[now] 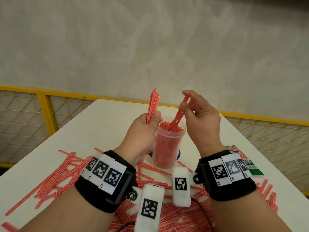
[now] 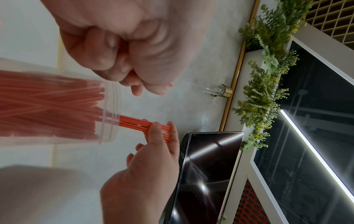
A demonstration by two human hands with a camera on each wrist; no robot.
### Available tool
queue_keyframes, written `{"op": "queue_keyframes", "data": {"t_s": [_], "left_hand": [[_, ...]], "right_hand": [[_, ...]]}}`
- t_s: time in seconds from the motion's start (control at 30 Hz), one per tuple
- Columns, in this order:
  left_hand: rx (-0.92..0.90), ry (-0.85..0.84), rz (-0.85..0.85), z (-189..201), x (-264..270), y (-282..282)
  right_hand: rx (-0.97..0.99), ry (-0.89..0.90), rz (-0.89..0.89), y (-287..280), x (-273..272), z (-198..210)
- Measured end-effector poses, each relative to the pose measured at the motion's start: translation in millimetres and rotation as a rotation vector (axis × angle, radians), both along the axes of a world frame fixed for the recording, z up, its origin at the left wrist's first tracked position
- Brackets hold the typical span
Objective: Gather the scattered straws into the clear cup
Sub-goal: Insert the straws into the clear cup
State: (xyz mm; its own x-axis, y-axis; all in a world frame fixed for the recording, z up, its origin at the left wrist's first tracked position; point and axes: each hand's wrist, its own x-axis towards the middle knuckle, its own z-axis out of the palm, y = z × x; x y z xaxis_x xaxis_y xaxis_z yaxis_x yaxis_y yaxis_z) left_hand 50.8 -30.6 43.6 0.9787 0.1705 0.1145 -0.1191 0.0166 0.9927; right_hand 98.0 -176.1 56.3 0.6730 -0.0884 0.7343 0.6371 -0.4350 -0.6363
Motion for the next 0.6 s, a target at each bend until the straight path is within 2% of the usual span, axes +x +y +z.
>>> {"op": "queue_keyframes", "data": {"t_s": [0.2, 0.33, 0.4, 0.47, 0.57, 0.6], "left_hand": [[-0.124, 0.000, -0.081, 2, -3, -3], [-0.136, 0.017, -0.121, 2, -3, -3], [-0.136, 0.016, -0.137, 2, -3, -3], [-0.149, 0.016, -0.139, 2, -4, -4], [-0.142, 0.018, -0.118, 2, -5, -6], [-0.118, 0.017, -0.100, 2, -5, -6]], "right_hand": [[0.011, -0.018, -0.006, -2, 0, 1], [0.107, -0.107, 0.011, -2, -5, 8], [0.091, -0.115, 0.038, -2, -6, 10], [-0.045, -0.011, 0.020, -2, -5, 6], [-0.435, 0.297, -0.093, -3, 1, -3], [-0.509, 0.372, -0.097, -3, 2, -5]]}}
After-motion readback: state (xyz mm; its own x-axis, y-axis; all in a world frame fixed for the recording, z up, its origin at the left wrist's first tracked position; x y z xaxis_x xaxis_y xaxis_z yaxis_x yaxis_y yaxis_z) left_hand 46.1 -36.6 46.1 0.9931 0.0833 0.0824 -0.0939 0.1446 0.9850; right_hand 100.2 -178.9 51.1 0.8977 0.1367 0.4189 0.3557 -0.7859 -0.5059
